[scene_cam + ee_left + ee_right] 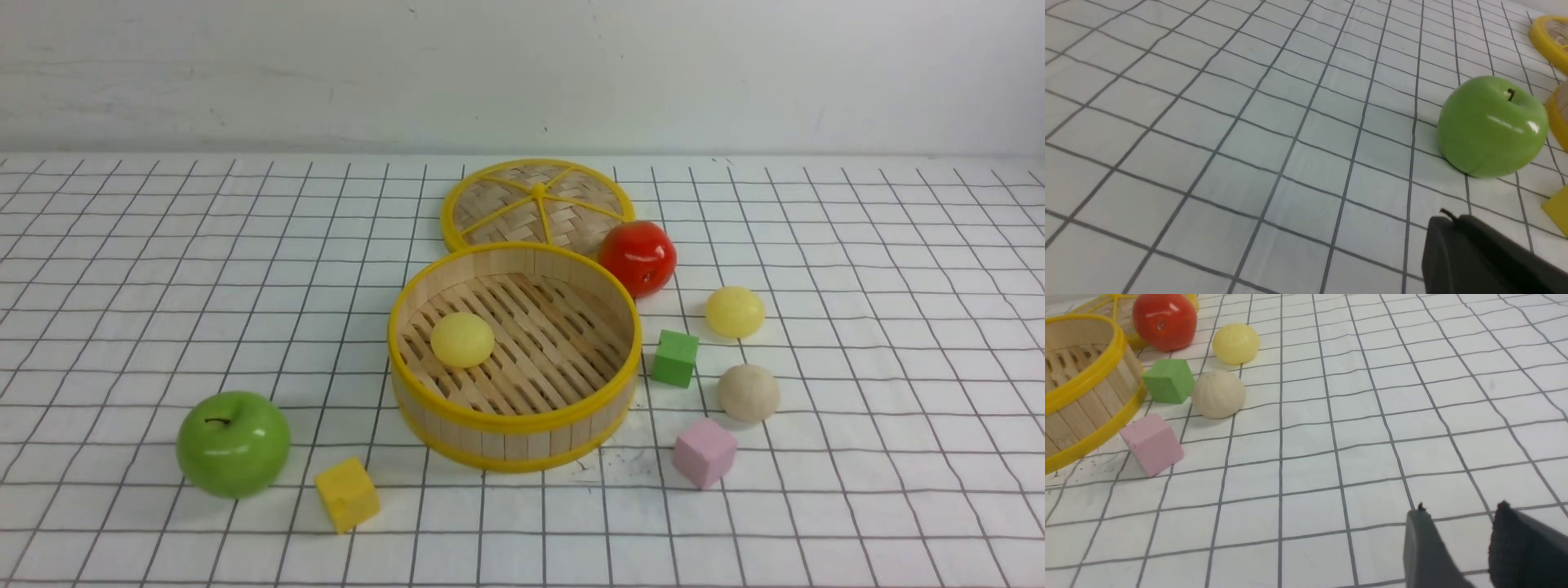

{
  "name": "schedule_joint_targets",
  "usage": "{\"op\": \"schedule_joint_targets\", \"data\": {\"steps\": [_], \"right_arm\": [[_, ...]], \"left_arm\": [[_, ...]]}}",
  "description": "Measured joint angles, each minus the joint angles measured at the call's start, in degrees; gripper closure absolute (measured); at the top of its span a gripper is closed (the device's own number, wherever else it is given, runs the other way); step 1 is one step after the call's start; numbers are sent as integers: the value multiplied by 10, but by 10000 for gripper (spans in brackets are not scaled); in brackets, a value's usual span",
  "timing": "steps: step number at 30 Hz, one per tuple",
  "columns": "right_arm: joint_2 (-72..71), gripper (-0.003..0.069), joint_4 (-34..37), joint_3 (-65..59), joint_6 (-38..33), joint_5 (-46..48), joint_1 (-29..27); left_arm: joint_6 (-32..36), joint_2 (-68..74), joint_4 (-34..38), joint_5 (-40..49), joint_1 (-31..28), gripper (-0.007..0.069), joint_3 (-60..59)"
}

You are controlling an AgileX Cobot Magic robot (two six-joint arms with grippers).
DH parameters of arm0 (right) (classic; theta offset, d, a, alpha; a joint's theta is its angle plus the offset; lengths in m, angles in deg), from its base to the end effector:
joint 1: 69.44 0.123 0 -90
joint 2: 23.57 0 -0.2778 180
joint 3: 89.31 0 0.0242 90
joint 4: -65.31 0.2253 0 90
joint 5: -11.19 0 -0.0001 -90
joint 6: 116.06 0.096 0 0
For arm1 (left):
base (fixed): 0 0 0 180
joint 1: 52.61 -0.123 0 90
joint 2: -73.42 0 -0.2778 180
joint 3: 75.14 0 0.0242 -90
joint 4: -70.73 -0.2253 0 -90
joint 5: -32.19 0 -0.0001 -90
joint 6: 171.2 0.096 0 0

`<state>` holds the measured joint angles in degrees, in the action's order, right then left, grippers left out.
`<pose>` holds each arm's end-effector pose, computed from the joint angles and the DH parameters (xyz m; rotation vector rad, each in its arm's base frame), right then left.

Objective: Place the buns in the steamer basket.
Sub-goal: Use the right arm to grab a steamed stuffed bun

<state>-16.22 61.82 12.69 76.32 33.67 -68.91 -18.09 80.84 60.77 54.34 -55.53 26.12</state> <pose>0.0385 -0.0019 0.1715 0.1575 1.8757 0.0940 0.0384 0.0082 0.1684 -0.3807 1.8472 -0.1146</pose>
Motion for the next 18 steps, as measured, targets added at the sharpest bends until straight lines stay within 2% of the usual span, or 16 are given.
{"op": "schedule_joint_targets", "data": {"steps": [6,18], "right_arm": [[0,418,-3,0,0,0,0],[0,418,-72,-1,-1,-1,0]], "left_arm": [[0,0,0,0,0,638,0],[0,0,0,0,0,638,0]]}}
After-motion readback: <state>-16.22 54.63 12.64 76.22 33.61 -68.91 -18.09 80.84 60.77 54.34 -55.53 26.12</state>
